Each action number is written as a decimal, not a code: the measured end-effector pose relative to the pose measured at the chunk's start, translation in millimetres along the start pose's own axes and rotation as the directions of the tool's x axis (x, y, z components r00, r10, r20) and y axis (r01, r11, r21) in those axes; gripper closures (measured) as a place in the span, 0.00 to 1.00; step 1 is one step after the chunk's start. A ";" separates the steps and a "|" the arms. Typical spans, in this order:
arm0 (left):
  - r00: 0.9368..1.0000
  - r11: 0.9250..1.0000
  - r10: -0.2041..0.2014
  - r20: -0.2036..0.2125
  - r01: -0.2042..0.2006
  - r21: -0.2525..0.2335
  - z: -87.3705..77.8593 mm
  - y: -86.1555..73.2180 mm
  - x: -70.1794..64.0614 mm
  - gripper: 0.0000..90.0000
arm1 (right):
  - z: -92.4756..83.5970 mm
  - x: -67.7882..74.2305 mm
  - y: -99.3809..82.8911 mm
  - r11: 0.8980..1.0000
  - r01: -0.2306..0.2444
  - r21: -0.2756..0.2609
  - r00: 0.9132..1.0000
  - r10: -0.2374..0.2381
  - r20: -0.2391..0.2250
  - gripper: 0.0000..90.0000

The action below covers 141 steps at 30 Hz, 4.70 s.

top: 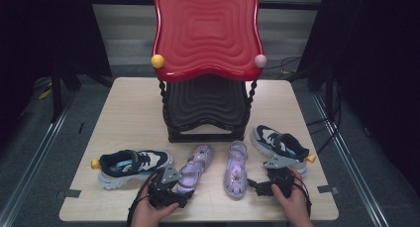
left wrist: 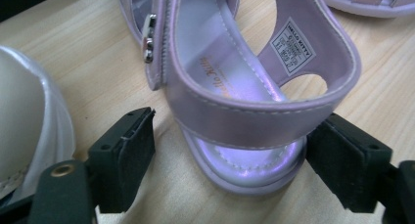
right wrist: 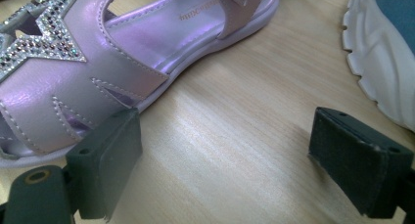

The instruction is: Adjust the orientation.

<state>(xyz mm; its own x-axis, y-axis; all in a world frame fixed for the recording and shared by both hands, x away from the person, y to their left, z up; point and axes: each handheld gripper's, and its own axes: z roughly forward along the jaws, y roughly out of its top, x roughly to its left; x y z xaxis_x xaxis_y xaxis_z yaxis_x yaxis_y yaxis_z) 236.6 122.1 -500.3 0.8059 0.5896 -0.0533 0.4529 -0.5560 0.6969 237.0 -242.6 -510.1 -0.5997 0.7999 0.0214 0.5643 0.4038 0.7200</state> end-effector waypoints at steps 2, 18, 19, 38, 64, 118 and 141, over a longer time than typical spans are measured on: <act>1.000 1.000 0.016 0.011 -0.016 -0.003 -1.7 -0.7 1.4 0.32 | 0.0 0.0 0.0 1.000 0.000 0.000 1.000 0.000 0.000 0.13; 1.000 1.000 -0.017 0.007 0.017 -0.024 -12.6 -11.4 17.9 0.41 | 0.0 0.0 0.0 1.000 0.000 0.000 1.000 0.000 0.000 0.13; 1.000 1.000 -0.017 0.007 0.017 -0.024 -12.6 -11.4 17.9 0.41 | 0.0 0.0 0.0 1.000 0.000 0.000 1.000 0.000 0.000 0.13; 0.997 0.999 -0.016 -0.073 0.014 -0.029 0.0 -4.0 12.2 0.27 | 0.1 0.0 0.0 1.000 0.001 -0.001 1.000 -0.001 0.001 0.13; 0.996 0.998 -0.030 -0.079 0.026 -0.048 9.0 1.6 12.5 0.23 | -0.1 0.2 0.0 1.000 -0.002 0.002 1.000 0.002 0.000 0.13; 0.993 0.997 -0.052 -0.110 0.045 -0.062 16.2 9.0 10.0 0.33 | 0.2 0.0 -0.1 1.000 0.002 -0.001 1.000 -0.002 0.001 0.13; 0.992 0.995 -0.069 -0.104 0.062 -0.074 14.2 7.7 11.5 0.42 | -0.1 0.2 0.0 1.000 -0.003 0.002 1.000 0.003 0.000 0.13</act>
<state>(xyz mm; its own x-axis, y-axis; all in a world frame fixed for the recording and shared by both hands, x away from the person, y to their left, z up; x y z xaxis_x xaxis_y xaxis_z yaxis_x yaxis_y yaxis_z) 254.8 116.3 -505.7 0.7283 0.6848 -0.0266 0.4725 -0.4737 0.7432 236.9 -242.5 -510.0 -0.5979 0.8012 0.0232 0.5671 0.4025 0.7186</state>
